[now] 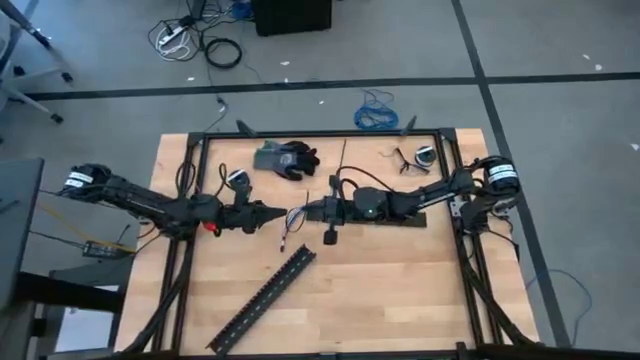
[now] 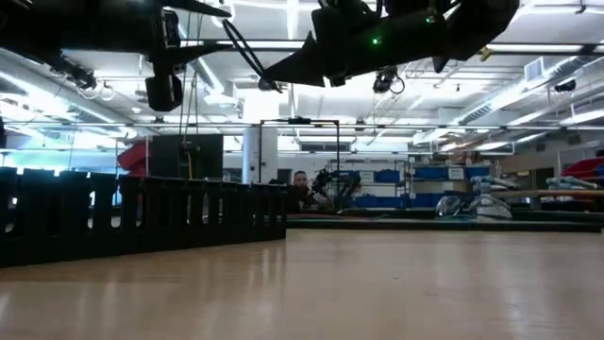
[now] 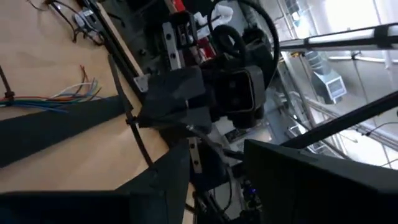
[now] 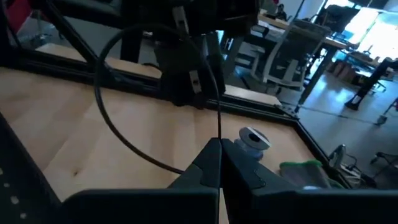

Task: Ziptie cables
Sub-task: Wrap the cable wires with the black zip tie

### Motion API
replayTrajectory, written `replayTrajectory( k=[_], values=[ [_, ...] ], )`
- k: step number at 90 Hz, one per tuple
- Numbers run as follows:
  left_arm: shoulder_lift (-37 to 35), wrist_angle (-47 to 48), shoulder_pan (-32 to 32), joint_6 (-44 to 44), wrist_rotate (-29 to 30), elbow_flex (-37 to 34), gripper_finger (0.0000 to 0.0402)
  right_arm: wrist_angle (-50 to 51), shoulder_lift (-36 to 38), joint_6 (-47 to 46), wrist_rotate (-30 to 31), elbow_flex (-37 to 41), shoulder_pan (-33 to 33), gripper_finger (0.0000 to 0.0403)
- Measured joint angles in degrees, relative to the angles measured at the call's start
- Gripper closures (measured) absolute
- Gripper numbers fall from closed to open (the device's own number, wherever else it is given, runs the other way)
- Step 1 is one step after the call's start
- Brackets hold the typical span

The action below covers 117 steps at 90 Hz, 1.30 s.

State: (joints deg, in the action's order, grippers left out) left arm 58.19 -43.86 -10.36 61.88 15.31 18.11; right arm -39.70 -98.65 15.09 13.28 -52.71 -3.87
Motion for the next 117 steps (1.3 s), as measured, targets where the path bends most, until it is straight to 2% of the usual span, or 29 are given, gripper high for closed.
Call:
replayTrajectory(
  k=[27,47,65,77,94,108,117],
  values=[
    [1.29,-0.16,1.02,-0.04,0.04,0.00,0.0255,0.00,0.00,-0.39,-1.05,0.00,0.65,0.0403],
    [5.09,-7.23,1.04,-0.02,-1.34,0.00,0.0255,0.69,0.00,-0.46,-1.05,0.00,1.14,0.0403],
    [5.16,-7.56,1.04,-0.04,-1.56,0.00,0.0257,0.96,0.00,-0.51,-1.05,0.02,1.22,0.0403],
    [5.16,-7.52,1.04,-0.46,-1.76,0.00,0.0293,0.94,0.00,-0.61,-1.05,0.02,1.24,0.0403],
    [5.16,-7.50,1.04,-4.57,-1.90,0.00,0.0390,0.79,0.00,-0.60,-1.53,0.02,1.28,0.0402],
    [5.16,-7.48,1.04,-6.20,-1.91,0.00,0.0399,0.74,0.00,-0.42,-3.43,0.02,1.33,0.0402],
    [5.16,-7.57,1.04,-6.31,-1.86,0.00,0.0400,-0.31,0.00,-0.22,-6.71,0.04,1.46,0.0394]
  ],
)
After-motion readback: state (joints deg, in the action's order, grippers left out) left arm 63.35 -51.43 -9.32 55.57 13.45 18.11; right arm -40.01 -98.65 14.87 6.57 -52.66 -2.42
